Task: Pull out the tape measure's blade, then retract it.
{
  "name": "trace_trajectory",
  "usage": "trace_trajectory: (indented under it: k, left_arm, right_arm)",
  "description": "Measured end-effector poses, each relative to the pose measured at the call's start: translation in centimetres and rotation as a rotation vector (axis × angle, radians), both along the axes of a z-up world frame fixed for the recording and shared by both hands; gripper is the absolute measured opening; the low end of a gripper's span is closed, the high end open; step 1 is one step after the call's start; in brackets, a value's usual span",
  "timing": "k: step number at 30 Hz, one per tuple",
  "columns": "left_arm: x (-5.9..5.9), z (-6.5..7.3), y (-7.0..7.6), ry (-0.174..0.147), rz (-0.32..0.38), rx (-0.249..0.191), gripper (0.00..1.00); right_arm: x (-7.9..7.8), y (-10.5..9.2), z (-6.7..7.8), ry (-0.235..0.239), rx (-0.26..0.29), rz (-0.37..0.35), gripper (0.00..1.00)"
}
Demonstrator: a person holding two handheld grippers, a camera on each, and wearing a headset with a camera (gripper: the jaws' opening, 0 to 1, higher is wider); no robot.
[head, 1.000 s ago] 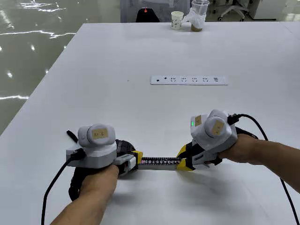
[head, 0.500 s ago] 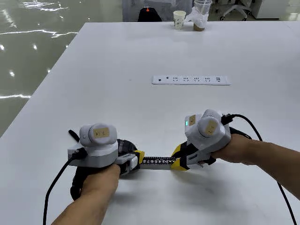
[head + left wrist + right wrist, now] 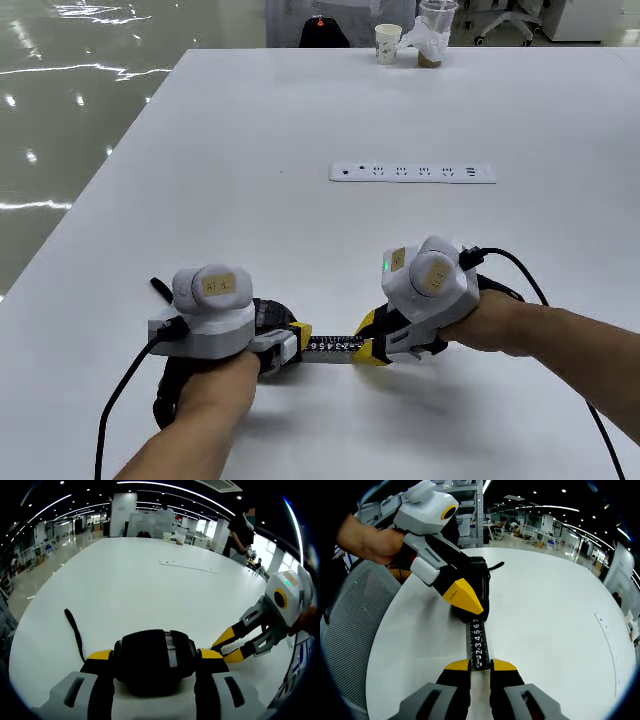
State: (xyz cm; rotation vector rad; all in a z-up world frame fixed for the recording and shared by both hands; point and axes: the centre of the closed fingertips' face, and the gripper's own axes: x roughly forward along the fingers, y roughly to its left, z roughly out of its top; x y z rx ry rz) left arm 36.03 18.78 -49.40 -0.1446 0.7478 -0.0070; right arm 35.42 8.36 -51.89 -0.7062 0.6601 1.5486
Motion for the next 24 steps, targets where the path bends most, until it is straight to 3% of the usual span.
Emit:
trace_trajectory:
  k: [24]
  left_arm:
    - [0.0,0.0,0.1,0.003,0.006,-0.009,0.60]
  right_arm:
    - [-0.6,3.5,0.0,0.004,0.036,0.011,0.11]
